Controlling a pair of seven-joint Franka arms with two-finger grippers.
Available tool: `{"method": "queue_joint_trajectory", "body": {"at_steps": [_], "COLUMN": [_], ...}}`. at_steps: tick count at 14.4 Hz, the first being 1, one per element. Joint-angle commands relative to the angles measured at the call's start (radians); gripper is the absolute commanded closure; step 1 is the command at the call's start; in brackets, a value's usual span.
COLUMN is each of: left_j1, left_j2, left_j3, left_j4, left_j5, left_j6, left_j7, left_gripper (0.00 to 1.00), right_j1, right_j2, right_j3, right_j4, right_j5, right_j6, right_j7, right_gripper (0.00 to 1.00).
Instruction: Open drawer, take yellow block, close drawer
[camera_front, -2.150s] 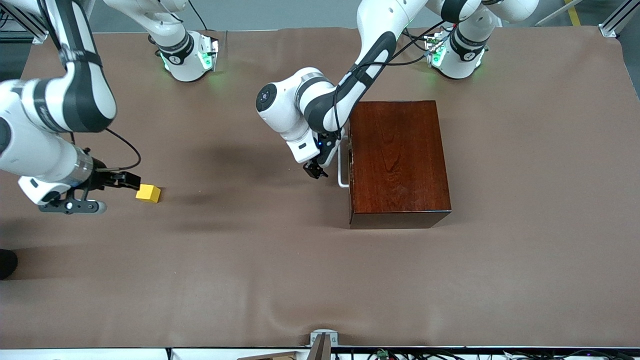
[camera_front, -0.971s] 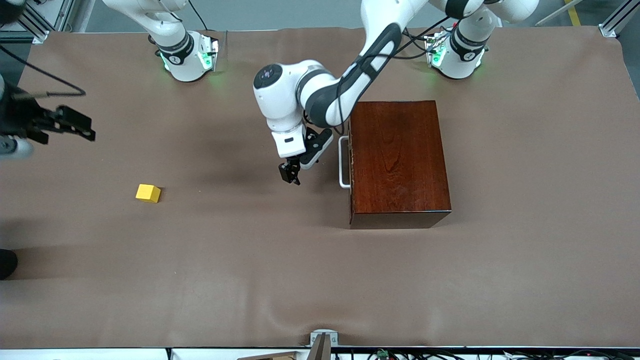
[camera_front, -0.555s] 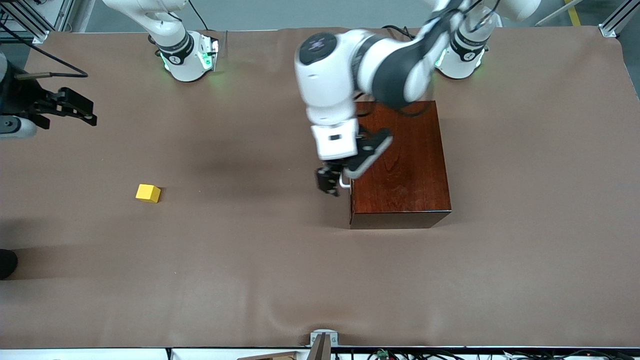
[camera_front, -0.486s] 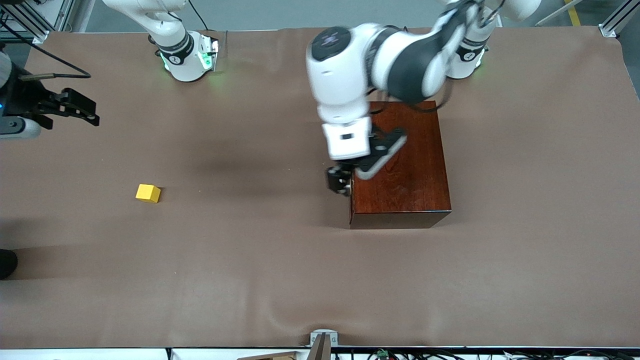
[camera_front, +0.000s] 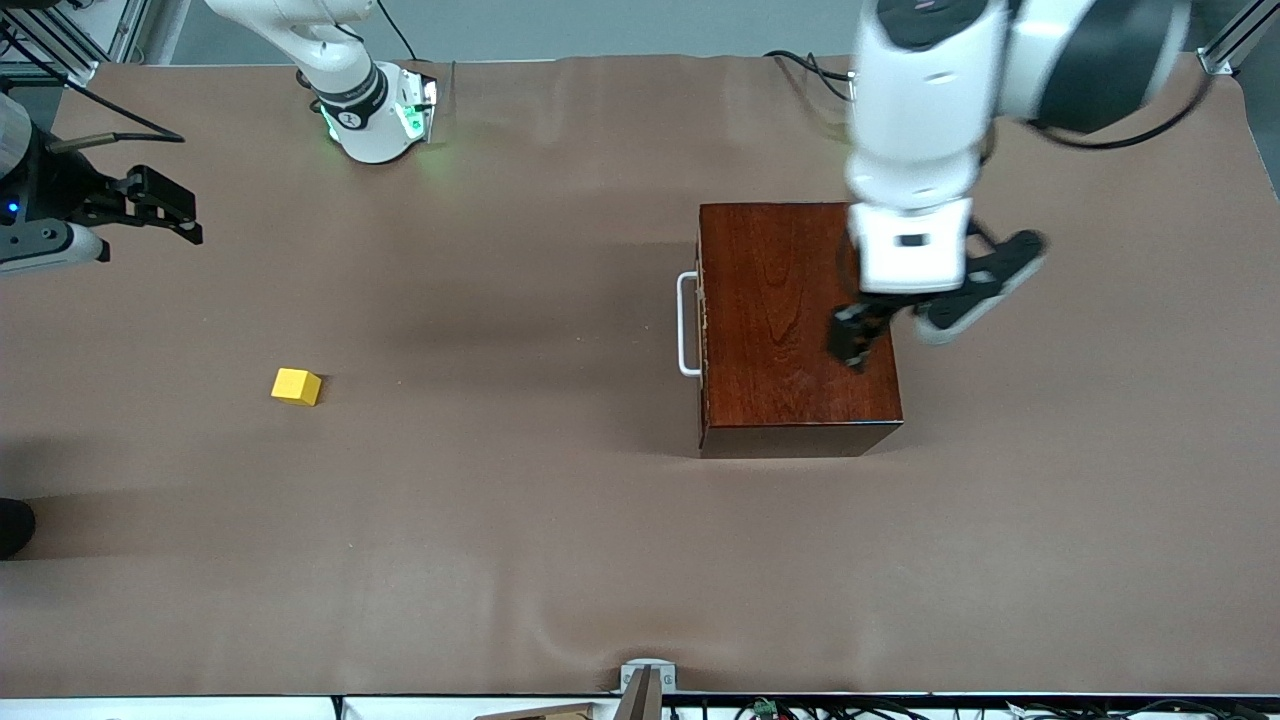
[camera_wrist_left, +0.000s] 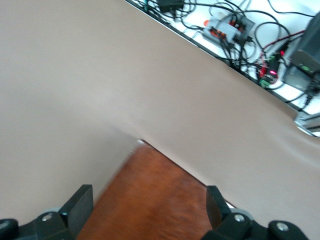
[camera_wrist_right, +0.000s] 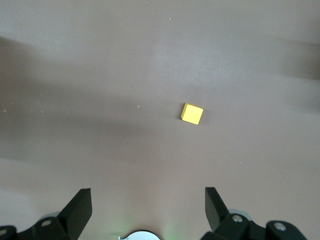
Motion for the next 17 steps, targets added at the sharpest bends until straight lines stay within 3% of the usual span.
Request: {"method": "queue_joint_trajectory", "body": {"at_steps": [1, 4, 10, 14, 17], "left_j1": [0.096, 0.248, 0.449, 0.482, 0.472], "left_j2": [-0.121, -0.167, -0.174, -0.164, -0.181], "left_j3": [-0.013, -0.012, -0.01, -0.007, -0.024], "left_j4": [-0.122, -0.134, -0.121, -0.046, -0.042], "left_j5": [-0.039, -0.122, -0.242, -0.273, -0.273], "left_j6": [0.013, 0.008, -0.01, -0.153, -0.242], "left_j7": [0.144, 0.372, 0.773, 0.956, 1.023], "left_gripper": [0.0, 0.0, 0.0, 0.0, 0.0], "right_j1": [-0.006, -0.011, -0.021, -0.023, -0.021], "right_j2": [-0.034, -0.032, -0.032, -0.032, -0.03], "right_j3": [0.0, -0.003, -0.005, -0.005, -0.003], "right_j4": [-0.031, -0.028, -0.028, -0.028, -0.028], "right_j5": [0.013, 0.018, 0.018, 0.018, 0.018], "right_j6": [0.021, 0.017, 0.009, 0.006, 0.006], "right_j7": [-0.015, -0.01, -0.01, -0.01, -0.01], "right_gripper": [0.0, 0.0, 0.0, 0.0, 0.0]}}
